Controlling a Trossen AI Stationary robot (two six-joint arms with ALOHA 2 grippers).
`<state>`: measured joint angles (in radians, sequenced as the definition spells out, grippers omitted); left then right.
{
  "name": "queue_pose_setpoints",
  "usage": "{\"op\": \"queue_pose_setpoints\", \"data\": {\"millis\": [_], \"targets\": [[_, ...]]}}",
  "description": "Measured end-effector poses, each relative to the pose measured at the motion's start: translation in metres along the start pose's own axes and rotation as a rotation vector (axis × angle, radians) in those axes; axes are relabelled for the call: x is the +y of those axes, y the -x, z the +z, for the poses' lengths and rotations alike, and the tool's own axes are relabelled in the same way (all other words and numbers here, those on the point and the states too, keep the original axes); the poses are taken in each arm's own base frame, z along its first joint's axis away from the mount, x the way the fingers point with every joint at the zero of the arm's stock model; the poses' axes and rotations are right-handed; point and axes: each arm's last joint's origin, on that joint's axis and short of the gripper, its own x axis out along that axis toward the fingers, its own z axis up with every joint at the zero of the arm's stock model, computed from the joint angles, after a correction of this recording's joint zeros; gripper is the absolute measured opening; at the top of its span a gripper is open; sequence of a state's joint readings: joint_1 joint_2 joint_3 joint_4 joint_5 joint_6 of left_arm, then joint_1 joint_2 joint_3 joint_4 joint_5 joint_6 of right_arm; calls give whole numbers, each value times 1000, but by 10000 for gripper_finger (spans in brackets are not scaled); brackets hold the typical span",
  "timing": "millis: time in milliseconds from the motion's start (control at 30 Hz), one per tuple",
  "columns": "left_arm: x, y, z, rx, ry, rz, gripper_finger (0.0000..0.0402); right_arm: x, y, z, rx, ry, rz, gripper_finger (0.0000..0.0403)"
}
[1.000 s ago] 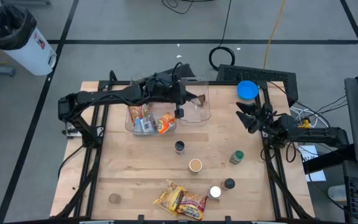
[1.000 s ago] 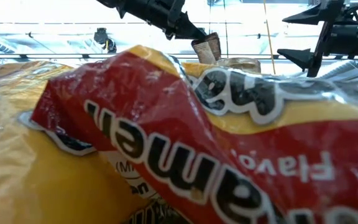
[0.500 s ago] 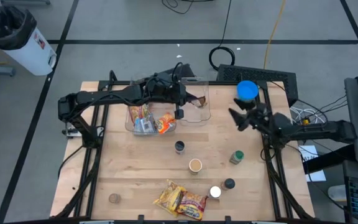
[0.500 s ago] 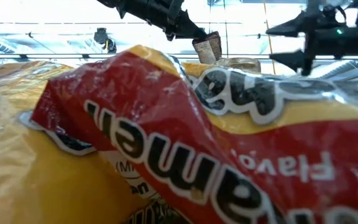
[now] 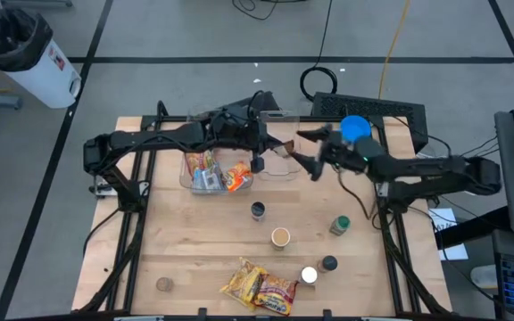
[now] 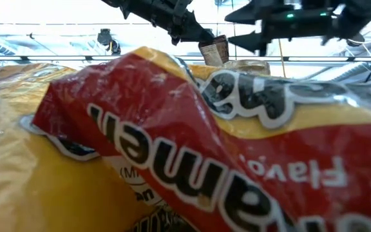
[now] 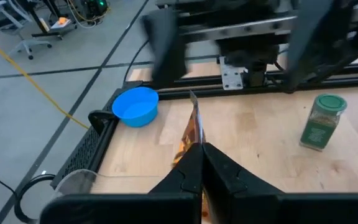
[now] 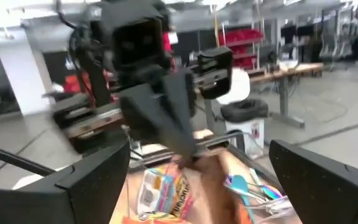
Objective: Pick & Place Food Item
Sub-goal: Put the orange seasoning pack into the right transparent bin
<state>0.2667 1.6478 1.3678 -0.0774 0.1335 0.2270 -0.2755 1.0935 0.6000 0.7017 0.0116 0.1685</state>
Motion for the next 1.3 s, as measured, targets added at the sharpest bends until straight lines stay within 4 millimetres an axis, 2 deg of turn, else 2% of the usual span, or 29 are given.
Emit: {"op": "queue_pose_setpoints", "data": {"millis": [167,300,433,700,833,967,1067,1200,1300], "targets": [[-1,0,0,7,-7,-3,3,-16,-20,-7,93,2,-35,380],[-2,0,-4,39,-16,-9,3,-23,-20,-10,128,3,-39,368],[-2,0,-5,57,-19,-13,5,-24,-19,-11,160,-4,38,330],[-2,0,-5,56,-25,-11,6,-24,-19,-12,167,-5,40,196],[-2,0,-5,56,-18,-11,4,-24,-19,-12,165,-5,42,107],[-1,0,-5,55,-22,-3,18,-24,-19,-12,165,6,44,16],[0,14,1,67,-32,46,31,-24,-19,-12,158,23,34,10],[5,53,21,27,-16,100,51,-27,-23,-11,114,63,-14,2],[8,73,26,-2,2,86,60,-35,-29,-12,48,72,-74,1]]}}
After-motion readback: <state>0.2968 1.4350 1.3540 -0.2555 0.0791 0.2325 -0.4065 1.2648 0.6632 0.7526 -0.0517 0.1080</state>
